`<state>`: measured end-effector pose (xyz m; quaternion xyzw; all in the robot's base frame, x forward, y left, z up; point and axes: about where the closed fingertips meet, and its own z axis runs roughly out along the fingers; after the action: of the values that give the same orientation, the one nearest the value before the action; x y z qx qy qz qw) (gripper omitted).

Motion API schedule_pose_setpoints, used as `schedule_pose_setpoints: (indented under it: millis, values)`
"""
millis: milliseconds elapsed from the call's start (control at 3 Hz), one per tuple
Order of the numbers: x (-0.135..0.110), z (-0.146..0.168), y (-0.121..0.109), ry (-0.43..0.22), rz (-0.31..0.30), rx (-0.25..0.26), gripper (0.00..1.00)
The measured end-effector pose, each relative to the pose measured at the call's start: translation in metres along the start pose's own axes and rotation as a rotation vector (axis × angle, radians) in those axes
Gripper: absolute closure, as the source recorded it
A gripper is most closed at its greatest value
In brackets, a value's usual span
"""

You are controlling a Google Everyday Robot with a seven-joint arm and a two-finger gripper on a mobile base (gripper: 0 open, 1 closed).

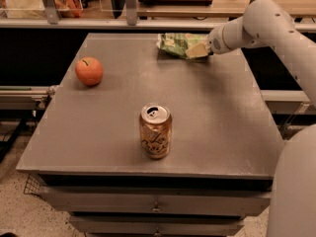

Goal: Move green jalapeno chip bag near apple

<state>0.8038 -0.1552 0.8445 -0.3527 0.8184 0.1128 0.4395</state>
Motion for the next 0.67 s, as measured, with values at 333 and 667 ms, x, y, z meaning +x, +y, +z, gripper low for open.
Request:
schedule_pose_setpoints:
  millis: [333,667]
  values:
    - [0.001,-0.001,-0.002,-0.001,0.004,0.008,0.73]
    - [-0.005,-0.012,0.004,-0.024,-0.006,0.000,0.96]
